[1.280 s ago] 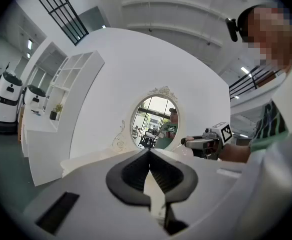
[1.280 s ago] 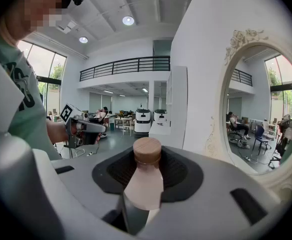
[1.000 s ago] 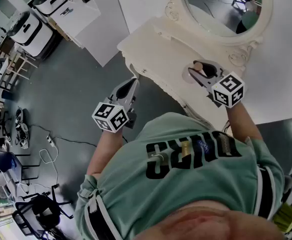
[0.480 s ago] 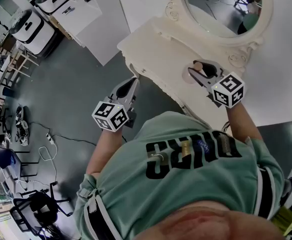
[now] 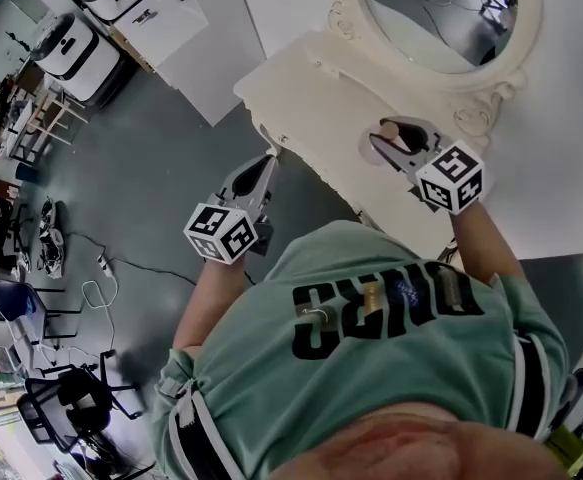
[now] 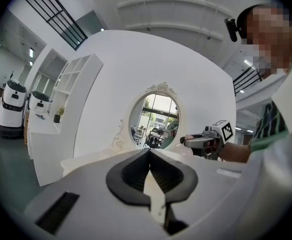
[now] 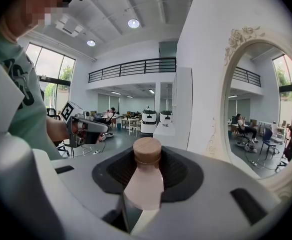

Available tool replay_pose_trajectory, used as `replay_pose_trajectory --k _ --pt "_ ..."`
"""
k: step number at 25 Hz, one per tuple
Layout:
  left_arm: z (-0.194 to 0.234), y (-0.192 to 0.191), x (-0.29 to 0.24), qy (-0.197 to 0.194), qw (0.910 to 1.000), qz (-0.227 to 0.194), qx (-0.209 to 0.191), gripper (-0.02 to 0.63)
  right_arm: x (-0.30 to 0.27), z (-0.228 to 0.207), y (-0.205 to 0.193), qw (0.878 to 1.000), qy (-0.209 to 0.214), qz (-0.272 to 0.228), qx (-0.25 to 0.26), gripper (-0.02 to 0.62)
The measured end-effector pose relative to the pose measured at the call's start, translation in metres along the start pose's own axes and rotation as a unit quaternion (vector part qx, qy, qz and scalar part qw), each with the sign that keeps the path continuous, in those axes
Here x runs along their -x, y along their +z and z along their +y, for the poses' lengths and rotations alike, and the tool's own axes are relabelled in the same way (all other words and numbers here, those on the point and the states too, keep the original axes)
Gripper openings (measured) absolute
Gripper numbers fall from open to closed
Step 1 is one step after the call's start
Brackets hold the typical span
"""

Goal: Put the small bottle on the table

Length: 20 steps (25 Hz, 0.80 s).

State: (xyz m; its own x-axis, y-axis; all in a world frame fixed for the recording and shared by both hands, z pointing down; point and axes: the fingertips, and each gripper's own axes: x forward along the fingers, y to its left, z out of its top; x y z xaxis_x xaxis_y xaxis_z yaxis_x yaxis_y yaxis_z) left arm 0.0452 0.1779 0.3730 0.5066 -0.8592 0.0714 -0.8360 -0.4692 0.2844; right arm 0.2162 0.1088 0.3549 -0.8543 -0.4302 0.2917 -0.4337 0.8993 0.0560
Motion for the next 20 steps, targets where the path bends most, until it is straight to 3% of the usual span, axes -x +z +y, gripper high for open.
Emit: replay_pose_trajectory --k 9,15,20 --pt "-0.006 -0.013 -0.019 0.011 0.9998 0.016 0.008 0.009 -0.004 -0.017 -0.014 1.0 0.022 0.002 -0.008 0.127" --pt "0.028 -0.019 -0.033 -0.011 0.9996 0.02 0.017 0.009 -0.033 -0.024 -0.018 1.0 0.01 0.011 -0.011 0.126" --pt "0.085 -0.01 -0.049 -0.042 0.9985 0.024 0.025 0.009 -0.079 -0.034 -0.01 1.0 -0.014 0.018 -0.015 0.127"
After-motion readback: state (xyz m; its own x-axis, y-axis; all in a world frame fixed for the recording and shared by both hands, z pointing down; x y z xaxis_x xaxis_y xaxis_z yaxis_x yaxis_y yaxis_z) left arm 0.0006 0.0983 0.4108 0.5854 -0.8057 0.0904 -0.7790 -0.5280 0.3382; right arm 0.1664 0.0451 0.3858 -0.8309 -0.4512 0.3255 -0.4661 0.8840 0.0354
